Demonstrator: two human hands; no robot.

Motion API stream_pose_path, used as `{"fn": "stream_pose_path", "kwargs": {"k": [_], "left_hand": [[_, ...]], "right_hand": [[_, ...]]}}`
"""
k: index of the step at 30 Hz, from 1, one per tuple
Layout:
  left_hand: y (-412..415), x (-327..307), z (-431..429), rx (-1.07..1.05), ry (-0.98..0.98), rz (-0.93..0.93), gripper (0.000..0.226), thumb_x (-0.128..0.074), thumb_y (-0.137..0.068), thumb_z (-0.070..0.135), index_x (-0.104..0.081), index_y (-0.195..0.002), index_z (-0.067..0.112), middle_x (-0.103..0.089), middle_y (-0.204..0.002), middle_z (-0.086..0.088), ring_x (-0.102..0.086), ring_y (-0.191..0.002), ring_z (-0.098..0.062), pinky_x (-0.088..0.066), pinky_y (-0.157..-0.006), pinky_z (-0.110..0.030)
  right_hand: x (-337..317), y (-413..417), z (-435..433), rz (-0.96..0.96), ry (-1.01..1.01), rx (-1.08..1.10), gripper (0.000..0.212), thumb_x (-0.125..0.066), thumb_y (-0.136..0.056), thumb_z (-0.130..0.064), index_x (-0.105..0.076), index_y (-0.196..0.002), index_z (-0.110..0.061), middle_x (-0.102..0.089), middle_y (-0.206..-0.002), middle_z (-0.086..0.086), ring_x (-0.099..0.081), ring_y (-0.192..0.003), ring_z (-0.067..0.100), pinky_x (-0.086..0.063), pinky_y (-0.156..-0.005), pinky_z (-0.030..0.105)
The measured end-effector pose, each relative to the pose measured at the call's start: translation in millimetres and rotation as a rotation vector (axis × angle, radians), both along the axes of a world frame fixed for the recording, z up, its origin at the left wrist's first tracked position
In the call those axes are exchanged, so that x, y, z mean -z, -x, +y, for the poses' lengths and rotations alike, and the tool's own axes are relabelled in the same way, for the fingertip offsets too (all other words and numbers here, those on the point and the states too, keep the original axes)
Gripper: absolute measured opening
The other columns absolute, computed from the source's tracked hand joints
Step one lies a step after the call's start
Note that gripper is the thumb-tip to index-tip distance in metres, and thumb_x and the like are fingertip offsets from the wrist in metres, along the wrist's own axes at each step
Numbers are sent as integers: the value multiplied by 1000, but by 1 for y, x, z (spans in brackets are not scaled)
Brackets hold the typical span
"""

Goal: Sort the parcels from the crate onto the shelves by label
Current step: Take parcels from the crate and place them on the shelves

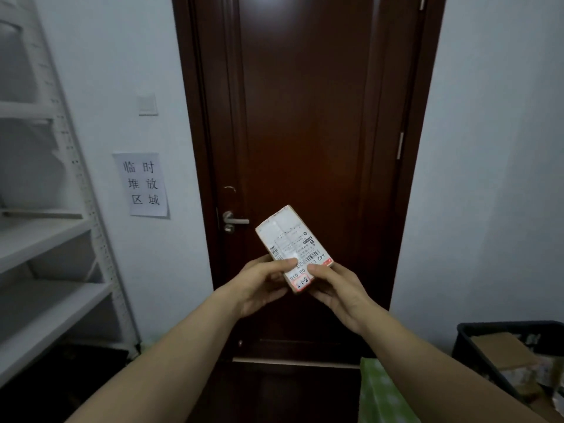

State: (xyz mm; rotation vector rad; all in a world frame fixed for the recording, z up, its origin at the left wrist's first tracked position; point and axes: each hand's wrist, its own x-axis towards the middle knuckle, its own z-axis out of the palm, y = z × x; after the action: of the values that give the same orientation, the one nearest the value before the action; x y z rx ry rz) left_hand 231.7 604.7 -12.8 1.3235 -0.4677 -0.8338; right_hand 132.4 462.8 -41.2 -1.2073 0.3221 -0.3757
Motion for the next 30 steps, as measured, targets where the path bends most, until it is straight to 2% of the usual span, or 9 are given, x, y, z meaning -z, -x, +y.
{"fn": "stream_pose_path", "kwargs": {"k": [5,7,9,12,15,17,24,27,30], "left_hand": [[-29,-15,29,-405,-85,-240,139,-88,-42,49,-10,-153,15,-30,-152,-10,-34,-136,-26,-24,-116,-46],[-32,-28,41,-465,-275,-578,128,-85,-59,41,-2,-154,19,-5,-159,-5,-12,-145,-25,-15,-118,-41],[-39,-38,52,-242,-401,-746,116,-84,-63,34,-11,-153,23,-12,-159,-2,-18,-144,-22,-20,-117,-37],[-38,-42,64,179,-555,-649,115,-87,-57,33,-22,-150,21,-54,-135,-1,-56,-118,-16,-41,-107,-35],[-40,-36,72,197,-568,-618,126,-86,-49,33,-14,-152,22,-59,-125,1,-61,-110,-15,-47,-102,-35],[-41,-32,79,200,-546,-602,127,-87,-51,32,-10,-152,28,-59,-127,1,-61,-111,-15,-46,-103,-36],[-30,-34,96,48,-289,-459,62,-81,-64,23,-56,-121,19,-72,-107,1,-68,-101,-15,-51,-94,-34],[-28,-29,98,-55,-232,-411,50,-78,-74,15,-56,-119,17,-72,-104,1,-70,-93,-13,-54,-77,-25],[-25,-29,102,-98,-208,-409,40,-75,-77,13,-59,-113,18,-73,-101,1,-71,-89,-12,-54,-70,-23]], "right_hand": [[-17,-24,12,132,199,-48,83,-79,-63,-31,-45,-137,-15,-62,-126,4,-60,-112,18,-49,-90,43],[-29,-29,15,193,353,-90,101,-76,-58,-29,-28,-147,-30,-47,-138,2,-60,-108,19,-52,-89,42],[-43,-32,19,213,518,-163,110,-74,-57,-24,-16,-150,-38,-38,-141,4,-63,-103,20,-55,-82,35],[-62,-36,31,155,639,-225,104,-70,-71,-6,-10,-152,-33,-56,-119,2,-65,-96,17,-54,-78,28],[-71,-39,39,95,680,-244,103,-69,-73,4,-12,-153,-28,-64,-109,0,-68,-95,13,-55,-79,27],[-73,-40,45,63,667,-260,103,-72,-73,3,-13,-152,-27,-63,-114,-2,-66,-102,12,-54,-84,29],[-58,-40,60,12,342,-242,136,-87,-40,-38,-11,-152,-31,-20,-156,11,-21,-143,24,-15,-116,44],[-45,-42,69,67,355,-322,122,-85,-56,-21,-11,-153,-24,-42,-145,11,-42,-131,25,-28,-113,44],[-43,-43,74,22,399,-354,91,-81,-64,-11,-38,-143,-18,-63,-122,6,-61,-113,21,-48,-100,43]]}}
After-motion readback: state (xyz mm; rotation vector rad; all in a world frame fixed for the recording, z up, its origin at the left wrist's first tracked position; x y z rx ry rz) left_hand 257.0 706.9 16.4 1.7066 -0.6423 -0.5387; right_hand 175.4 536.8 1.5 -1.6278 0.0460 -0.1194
